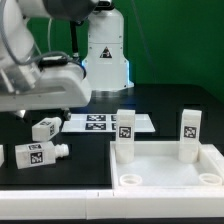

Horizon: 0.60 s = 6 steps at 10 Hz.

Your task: Assemble square table

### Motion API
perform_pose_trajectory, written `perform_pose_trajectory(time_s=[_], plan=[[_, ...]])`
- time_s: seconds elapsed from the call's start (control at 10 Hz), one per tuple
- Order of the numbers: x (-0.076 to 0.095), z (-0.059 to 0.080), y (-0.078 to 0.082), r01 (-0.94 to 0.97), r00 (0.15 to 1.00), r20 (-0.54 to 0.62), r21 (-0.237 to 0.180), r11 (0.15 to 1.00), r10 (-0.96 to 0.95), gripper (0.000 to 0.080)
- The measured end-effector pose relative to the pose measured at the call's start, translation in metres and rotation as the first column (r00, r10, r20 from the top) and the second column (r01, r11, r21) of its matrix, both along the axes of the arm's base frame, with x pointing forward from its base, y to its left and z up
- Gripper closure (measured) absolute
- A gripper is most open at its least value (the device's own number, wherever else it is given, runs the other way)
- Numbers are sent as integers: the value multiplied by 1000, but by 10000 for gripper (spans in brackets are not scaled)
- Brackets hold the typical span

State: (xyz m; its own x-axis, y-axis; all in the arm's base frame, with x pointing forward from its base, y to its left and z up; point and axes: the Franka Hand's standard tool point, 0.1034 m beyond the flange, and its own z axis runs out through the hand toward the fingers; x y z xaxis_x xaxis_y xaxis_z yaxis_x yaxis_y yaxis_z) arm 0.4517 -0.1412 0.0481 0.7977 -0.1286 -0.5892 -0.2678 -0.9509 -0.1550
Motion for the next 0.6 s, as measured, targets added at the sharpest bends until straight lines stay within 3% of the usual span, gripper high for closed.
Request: perform_pose_trajectory(time_s=[0.1,0.3,0.4,0.5,0.6], plan=[[-1,-1,0,4,999,-38,8,1000,-3,150],[-5,-3,4,0,983,-184,70,998,13,150],[-4,-4,-4,0,974,-224,83,997,18,150],[-3,-4,-18,11,972,-236,71,997,6,150],[-5,-5,-21,19,970,-242,65,998,-3,150]])
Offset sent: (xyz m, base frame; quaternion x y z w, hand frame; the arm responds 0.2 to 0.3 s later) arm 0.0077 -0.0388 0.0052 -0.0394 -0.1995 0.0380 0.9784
